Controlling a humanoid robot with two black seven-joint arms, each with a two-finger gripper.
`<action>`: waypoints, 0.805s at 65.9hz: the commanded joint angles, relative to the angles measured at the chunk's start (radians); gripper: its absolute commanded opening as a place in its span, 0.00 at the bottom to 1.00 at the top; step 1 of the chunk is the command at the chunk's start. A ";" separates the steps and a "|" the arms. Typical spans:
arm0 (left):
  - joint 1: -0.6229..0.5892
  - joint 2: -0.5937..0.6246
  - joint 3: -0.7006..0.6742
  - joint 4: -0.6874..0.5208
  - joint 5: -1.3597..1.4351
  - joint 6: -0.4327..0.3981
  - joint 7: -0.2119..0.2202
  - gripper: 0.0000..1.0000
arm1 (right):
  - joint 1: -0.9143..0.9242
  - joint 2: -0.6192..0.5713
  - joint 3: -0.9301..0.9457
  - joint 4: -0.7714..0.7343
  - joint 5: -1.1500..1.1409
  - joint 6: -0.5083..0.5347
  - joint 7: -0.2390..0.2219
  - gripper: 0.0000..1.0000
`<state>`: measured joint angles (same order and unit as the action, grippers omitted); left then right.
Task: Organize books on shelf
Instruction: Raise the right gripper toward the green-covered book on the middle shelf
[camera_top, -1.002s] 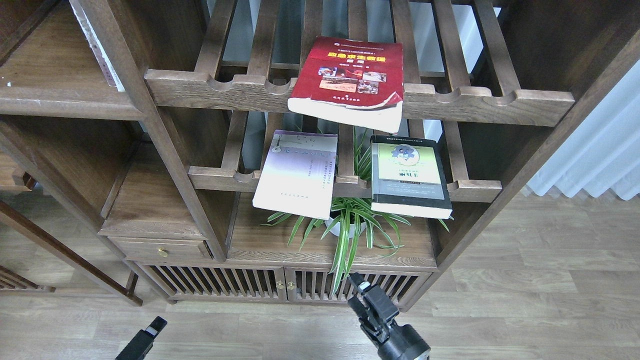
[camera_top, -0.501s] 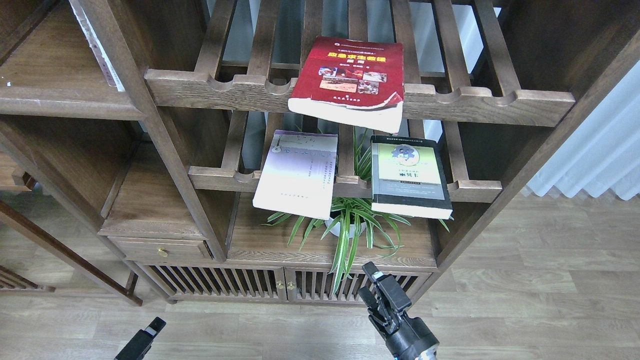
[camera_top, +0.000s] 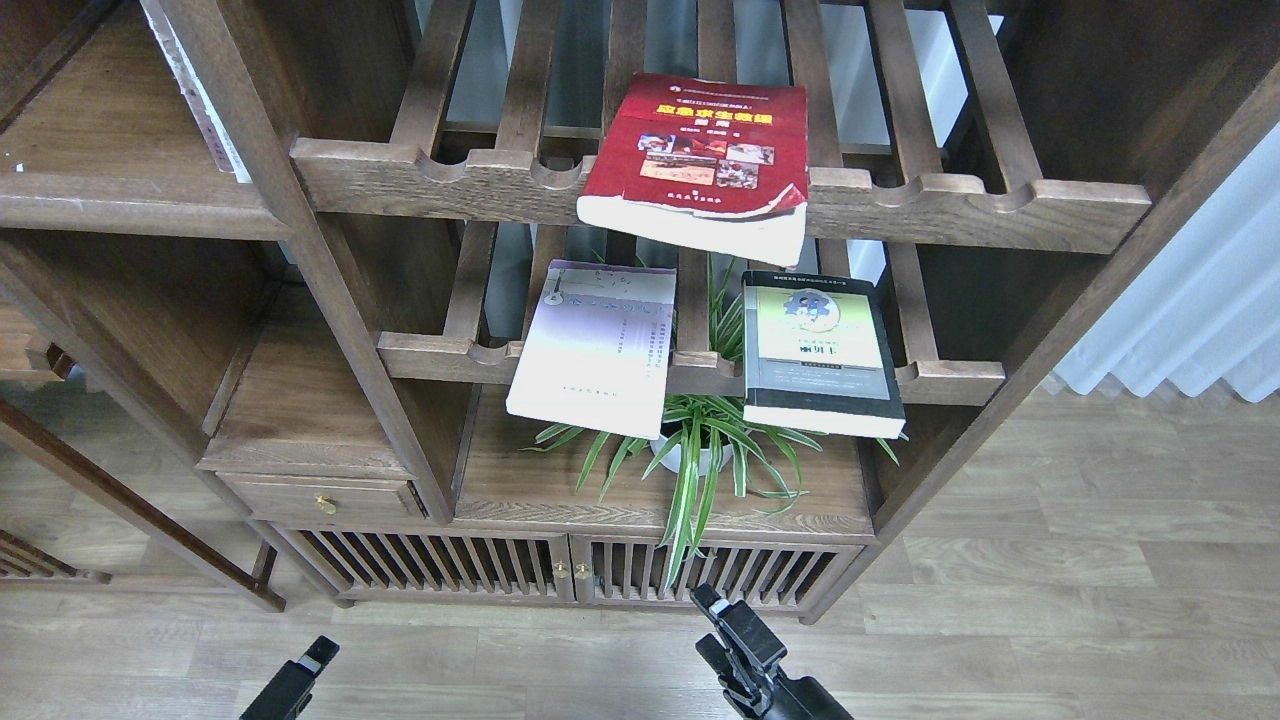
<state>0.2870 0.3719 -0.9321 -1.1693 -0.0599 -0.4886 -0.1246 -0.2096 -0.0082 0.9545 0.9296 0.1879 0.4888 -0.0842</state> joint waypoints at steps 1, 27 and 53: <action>0.000 0.001 0.001 0.003 0.002 0.000 0.002 1.00 | 0.027 -0.001 0.001 -0.002 -0.001 0.000 0.003 1.00; -0.005 -0.004 -0.028 0.025 0.002 0.000 0.002 1.00 | 0.068 0.008 0.015 0.126 0.076 0.000 0.020 1.00; -0.006 -0.001 -0.059 0.026 0.002 0.000 0.002 1.00 | 0.088 0.008 0.044 0.198 0.140 0.000 0.139 1.00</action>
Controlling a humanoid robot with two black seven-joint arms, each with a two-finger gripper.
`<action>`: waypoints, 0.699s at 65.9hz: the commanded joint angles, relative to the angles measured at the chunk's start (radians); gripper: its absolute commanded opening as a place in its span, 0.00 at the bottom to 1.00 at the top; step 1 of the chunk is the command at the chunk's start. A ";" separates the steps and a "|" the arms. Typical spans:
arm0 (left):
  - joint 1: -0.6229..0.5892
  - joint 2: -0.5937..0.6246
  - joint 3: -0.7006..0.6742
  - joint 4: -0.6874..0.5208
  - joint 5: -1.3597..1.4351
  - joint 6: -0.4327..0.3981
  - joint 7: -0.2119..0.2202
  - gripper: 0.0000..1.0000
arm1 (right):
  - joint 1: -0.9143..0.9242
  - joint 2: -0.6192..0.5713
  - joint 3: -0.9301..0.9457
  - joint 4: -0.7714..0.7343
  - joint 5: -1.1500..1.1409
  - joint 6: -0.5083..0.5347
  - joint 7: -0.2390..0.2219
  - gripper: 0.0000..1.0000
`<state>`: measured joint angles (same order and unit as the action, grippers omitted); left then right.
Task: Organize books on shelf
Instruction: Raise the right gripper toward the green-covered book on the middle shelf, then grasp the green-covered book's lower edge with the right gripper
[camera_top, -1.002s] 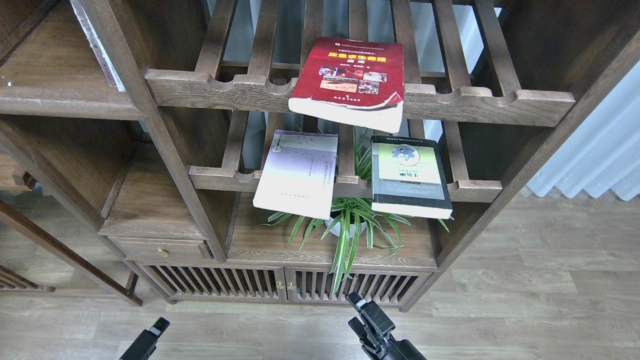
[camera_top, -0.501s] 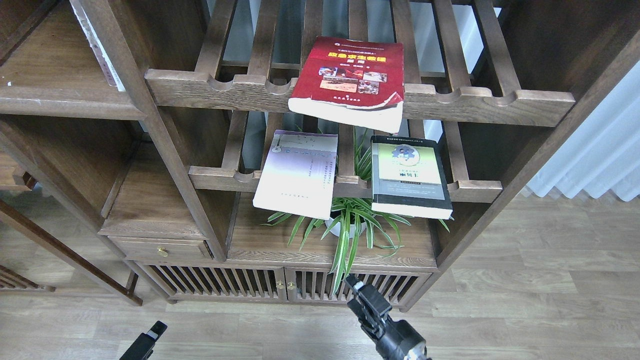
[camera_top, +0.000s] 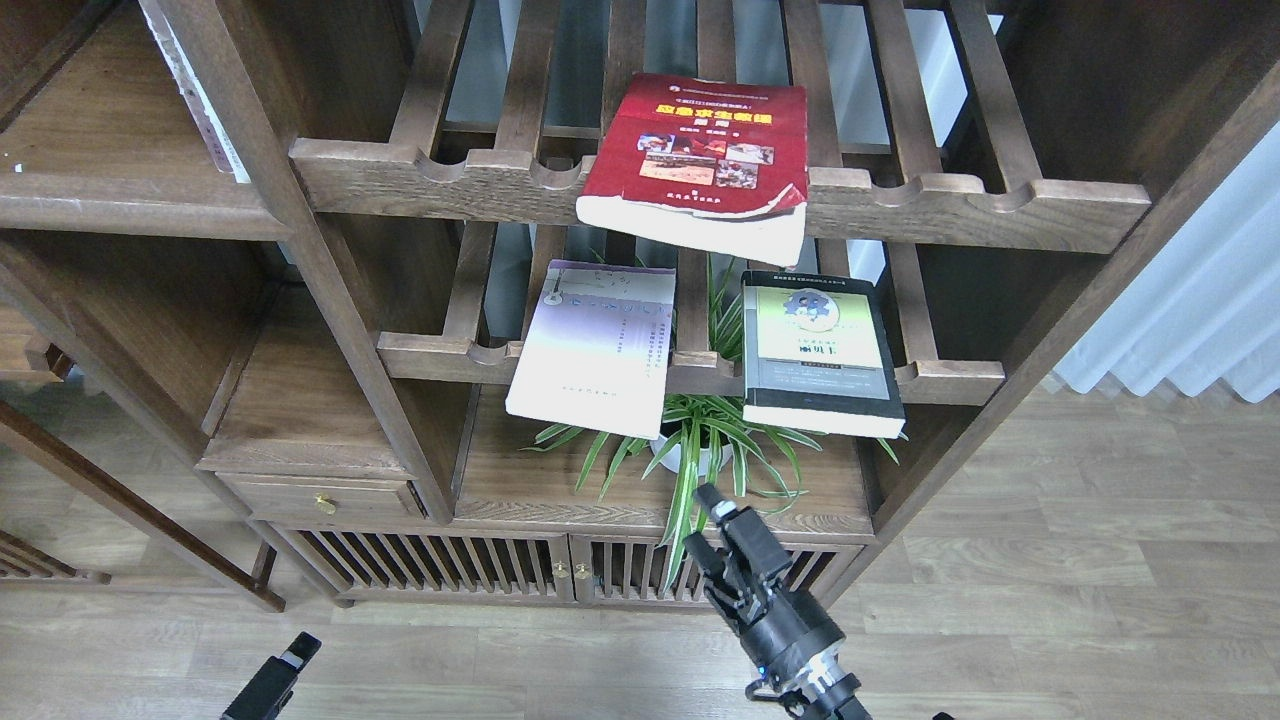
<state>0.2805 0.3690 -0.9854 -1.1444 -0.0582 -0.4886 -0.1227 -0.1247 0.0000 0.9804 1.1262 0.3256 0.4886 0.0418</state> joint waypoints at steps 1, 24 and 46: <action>0.000 0.002 -0.006 0.002 0.000 0.000 0.000 1.00 | 0.004 0.000 0.021 0.001 0.003 0.000 0.013 1.00; 0.000 0.002 -0.013 0.014 0.000 0.000 0.000 1.00 | 0.005 0.000 0.138 0.001 0.006 0.000 0.064 0.99; -0.001 0.002 -0.019 0.014 0.000 0.000 0.000 1.00 | 0.028 0.000 0.152 -0.002 0.015 0.000 0.072 0.99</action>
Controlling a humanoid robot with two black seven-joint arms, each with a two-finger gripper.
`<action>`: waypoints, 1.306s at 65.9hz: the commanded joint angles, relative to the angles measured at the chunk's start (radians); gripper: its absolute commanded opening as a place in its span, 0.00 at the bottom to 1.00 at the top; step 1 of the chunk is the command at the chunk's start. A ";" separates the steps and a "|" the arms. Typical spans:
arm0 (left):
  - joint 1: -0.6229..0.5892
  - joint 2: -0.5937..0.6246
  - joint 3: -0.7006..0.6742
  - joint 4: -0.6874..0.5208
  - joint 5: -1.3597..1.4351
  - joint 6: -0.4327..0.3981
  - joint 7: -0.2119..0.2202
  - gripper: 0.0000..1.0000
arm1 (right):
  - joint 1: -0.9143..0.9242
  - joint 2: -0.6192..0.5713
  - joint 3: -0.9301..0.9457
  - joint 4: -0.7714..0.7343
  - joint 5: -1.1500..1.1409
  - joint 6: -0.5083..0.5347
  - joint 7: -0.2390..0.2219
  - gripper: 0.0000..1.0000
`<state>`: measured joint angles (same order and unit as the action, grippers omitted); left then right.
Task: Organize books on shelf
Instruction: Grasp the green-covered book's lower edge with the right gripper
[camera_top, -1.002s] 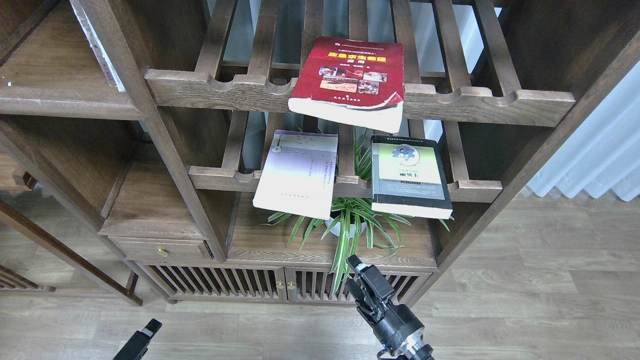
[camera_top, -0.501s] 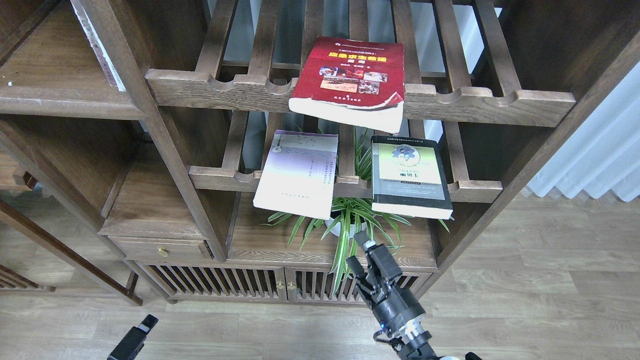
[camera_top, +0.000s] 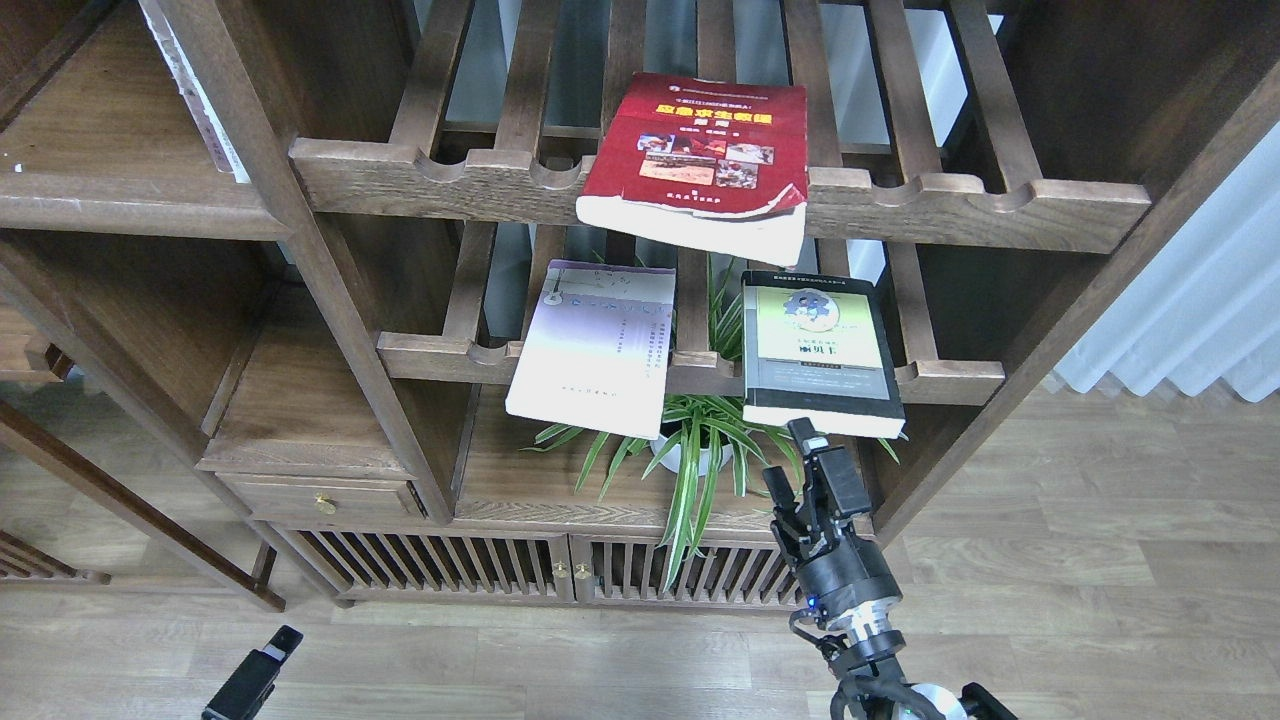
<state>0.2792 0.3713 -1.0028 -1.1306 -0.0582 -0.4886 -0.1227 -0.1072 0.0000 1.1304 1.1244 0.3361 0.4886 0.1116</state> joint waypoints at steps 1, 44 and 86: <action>0.000 0.000 -0.002 0.000 0.000 0.000 0.000 1.00 | 0.012 0.000 0.002 0.000 0.003 0.000 0.002 0.99; 0.002 -0.003 -0.003 -0.002 0.000 0.000 0.000 1.00 | 0.060 0.000 -0.015 -0.006 -0.014 0.000 -0.001 0.99; 0.000 -0.002 -0.008 0.000 0.000 0.000 0.000 1.00 | 0.100 0.000 0.039 -0.057 0.070 0.000 0.051 0.43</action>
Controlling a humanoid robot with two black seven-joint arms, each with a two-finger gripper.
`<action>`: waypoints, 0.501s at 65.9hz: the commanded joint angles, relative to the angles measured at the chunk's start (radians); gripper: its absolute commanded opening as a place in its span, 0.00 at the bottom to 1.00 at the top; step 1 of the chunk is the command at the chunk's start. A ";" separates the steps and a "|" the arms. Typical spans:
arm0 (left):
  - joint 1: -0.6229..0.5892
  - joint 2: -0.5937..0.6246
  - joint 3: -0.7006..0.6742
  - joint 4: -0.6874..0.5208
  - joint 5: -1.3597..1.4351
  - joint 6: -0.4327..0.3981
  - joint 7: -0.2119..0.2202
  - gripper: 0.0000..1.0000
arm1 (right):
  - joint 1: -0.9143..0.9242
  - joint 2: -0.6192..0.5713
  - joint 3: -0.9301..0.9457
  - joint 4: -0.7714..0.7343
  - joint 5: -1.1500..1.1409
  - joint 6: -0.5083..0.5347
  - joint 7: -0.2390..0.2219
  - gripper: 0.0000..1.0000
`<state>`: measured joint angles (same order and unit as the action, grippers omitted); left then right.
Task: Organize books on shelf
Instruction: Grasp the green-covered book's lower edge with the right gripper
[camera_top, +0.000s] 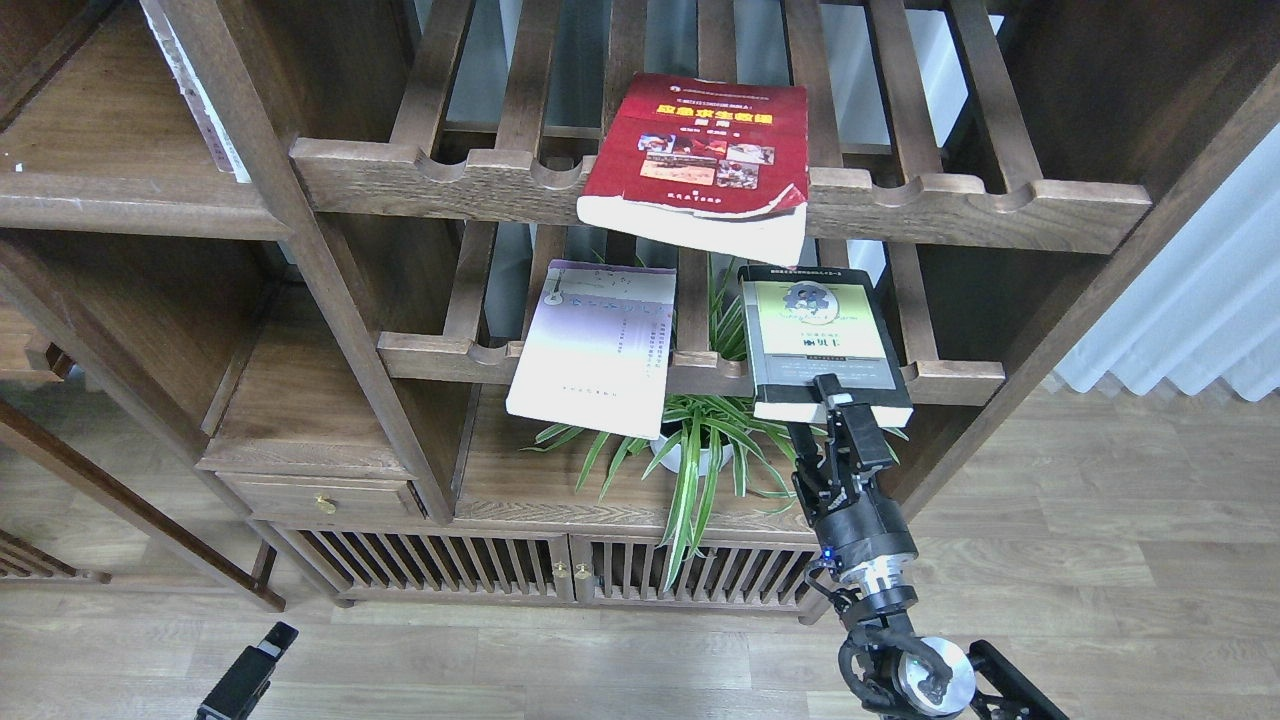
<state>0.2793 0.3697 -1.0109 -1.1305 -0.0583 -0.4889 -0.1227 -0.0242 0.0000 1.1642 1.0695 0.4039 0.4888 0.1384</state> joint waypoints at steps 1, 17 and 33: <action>0.000 0.000 0.000 0.000 0.000 0.000 0.000 1.00 | 0.018 0.000 0.006 -0.002 0.001 0.000 0.026 0.42; -0.009 0.000 0.000 0.000 0.000 0.000 0.001 1.00 | 0.024 0.000 0.006 -0.002 0.003 0.000 0.030 0.25; -0.018 0.002 0.000 0.006 0.002 0.000 0.000 1.00 | -0.005 0.000 -0.020 0.012 -0.001 0.000 0.024 0.04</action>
<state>0.2667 0.3712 -1.0110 -1.1303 -0.0583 -0.4888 -0.1213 -0.0118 -0.0001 1.1602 1.0722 0.4070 0.4888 0.1706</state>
